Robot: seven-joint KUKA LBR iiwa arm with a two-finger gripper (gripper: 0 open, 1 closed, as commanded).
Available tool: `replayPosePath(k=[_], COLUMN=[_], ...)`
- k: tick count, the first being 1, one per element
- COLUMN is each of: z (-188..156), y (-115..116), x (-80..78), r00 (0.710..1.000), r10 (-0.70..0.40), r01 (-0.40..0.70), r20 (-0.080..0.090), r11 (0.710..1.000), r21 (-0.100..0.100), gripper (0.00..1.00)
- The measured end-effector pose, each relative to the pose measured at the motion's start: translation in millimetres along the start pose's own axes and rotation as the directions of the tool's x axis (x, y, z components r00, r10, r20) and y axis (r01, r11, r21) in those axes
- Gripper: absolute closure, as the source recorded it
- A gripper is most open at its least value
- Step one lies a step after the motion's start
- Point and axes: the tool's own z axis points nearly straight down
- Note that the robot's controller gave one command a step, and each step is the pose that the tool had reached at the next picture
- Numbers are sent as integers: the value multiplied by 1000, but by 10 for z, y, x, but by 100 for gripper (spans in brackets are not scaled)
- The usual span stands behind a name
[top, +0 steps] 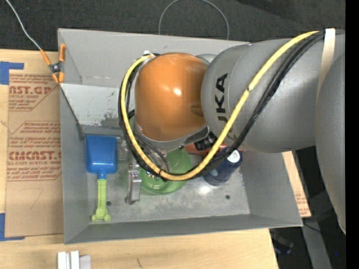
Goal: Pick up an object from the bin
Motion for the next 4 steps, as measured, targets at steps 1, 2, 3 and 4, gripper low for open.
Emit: replayPosePath(k=[1,2,3,4], z=[-47,491,528,1289], y=[-15,-149,-340,-631], x=[-18,-24,-112,-57], r00=[1000,993,988,902], r10=[3,-116,-155,-431], r01=[-3,116,155,431], r20=[8,8,6,15], r11=[1000,993,988,902], r21=[-2,-1,0,2], gripper=[0,0,0,0])
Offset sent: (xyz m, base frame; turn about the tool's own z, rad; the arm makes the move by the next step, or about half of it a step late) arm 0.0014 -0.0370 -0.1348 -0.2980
